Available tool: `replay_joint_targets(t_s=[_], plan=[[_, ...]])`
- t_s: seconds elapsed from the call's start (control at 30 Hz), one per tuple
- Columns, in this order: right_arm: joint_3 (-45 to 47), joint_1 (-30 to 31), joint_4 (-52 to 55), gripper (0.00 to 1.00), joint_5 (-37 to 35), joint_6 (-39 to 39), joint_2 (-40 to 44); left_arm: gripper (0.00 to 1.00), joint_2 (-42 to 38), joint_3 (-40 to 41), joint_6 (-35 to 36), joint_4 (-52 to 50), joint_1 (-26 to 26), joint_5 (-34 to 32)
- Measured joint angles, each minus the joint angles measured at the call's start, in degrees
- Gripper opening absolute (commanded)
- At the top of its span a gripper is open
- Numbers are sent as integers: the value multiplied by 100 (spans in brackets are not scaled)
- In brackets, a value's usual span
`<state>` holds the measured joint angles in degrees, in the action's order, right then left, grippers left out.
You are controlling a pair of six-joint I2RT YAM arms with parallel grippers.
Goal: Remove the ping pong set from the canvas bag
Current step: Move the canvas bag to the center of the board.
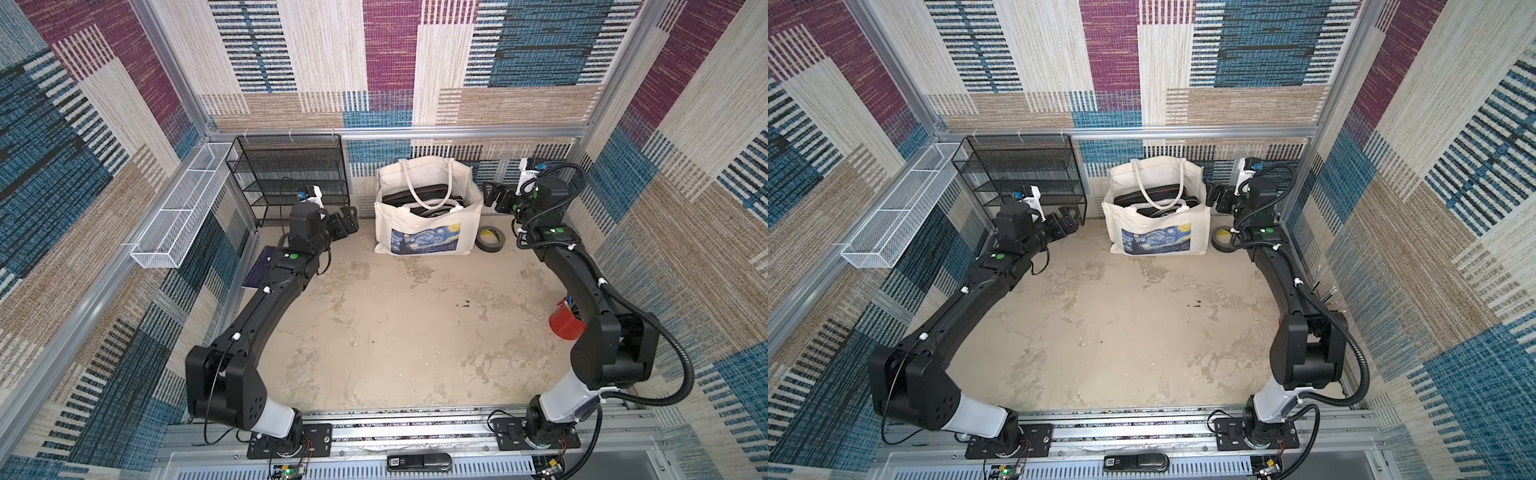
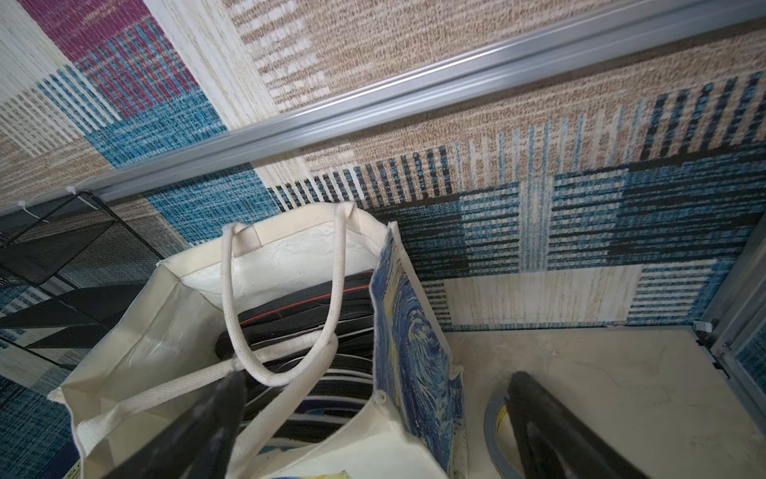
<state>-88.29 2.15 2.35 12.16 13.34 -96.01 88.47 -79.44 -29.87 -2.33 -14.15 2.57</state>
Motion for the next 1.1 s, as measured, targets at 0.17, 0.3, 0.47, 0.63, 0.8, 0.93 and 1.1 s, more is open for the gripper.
replay_joint_targets(t_s=[0.17, 0.3, 0.47, 0.63, 0.8, 0.93, 1.1], plan=[[-623, 46, 380, 100, 114, -31, -518, 100, 505, -662, -33, 7, -79, 125], [-1172, 81, 686, 93, 127, -61, -992, 100, 649, -748, -35, -4, -111, 210], [-1508, 138, 1080, 73, 105, -81, -1429, 100, 688, -732, -33, -9, -127, 201], [-1641, 195, 1362, 1, 22, -101, -1600, 100, 616, -605, 0, -109, -136, 74], [-1364, 387, 1379, 0, -214, -162, -1392, 100, 516, -326, 9, -133, -133, 37], [-1019, 601, 1456, 0, -345, -236, -1058, 100, 483, -11, -15, -175, -136, 37], [-505, 931, 1644, 0, -417, -273, -527, 100, 162, 501, -293, -127, -138, 83]])
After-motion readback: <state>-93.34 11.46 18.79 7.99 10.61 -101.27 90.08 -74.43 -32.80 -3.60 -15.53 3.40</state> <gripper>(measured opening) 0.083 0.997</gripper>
